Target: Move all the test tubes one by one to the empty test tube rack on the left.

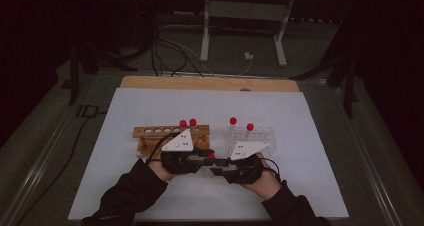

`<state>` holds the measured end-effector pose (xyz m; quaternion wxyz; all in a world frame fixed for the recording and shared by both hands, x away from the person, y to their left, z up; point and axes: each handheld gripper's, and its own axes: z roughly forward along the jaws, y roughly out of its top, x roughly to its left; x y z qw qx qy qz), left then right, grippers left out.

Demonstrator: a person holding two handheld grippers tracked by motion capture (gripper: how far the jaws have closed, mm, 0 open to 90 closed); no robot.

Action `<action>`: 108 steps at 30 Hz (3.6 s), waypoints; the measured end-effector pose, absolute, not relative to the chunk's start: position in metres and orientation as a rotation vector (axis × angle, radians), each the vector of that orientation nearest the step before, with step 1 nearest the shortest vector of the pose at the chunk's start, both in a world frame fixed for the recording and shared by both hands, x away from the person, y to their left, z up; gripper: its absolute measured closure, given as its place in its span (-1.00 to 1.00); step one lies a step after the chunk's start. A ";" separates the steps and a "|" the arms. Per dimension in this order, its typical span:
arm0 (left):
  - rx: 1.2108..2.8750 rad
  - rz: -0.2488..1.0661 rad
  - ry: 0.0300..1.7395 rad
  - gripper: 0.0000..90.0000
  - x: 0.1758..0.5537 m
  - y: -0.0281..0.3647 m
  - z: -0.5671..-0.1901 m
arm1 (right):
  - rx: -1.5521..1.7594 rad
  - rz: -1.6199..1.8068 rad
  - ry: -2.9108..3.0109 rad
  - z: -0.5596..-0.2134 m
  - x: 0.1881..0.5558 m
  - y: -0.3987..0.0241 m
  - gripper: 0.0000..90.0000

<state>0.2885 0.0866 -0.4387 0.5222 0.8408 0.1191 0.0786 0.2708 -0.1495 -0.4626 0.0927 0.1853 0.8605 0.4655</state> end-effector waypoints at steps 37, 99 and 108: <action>1.890 0.451 0.504 0.60 0.308 0.181 -0.378 | 0.735 1.471 2.314 -0.441 0.264 -0.194 -1.00; 1.966 0.464 0.674 0.60 0.366 0.166 -0.449 | 0.750 1.499 2.290 -0.443 0.269 -0.208 -1.00; 1.981 0.455 0.674 0.59 0.366 0.168 -0.448 | 0.745 1.504 2.287 -0.442 0.268 -0.209 -1.00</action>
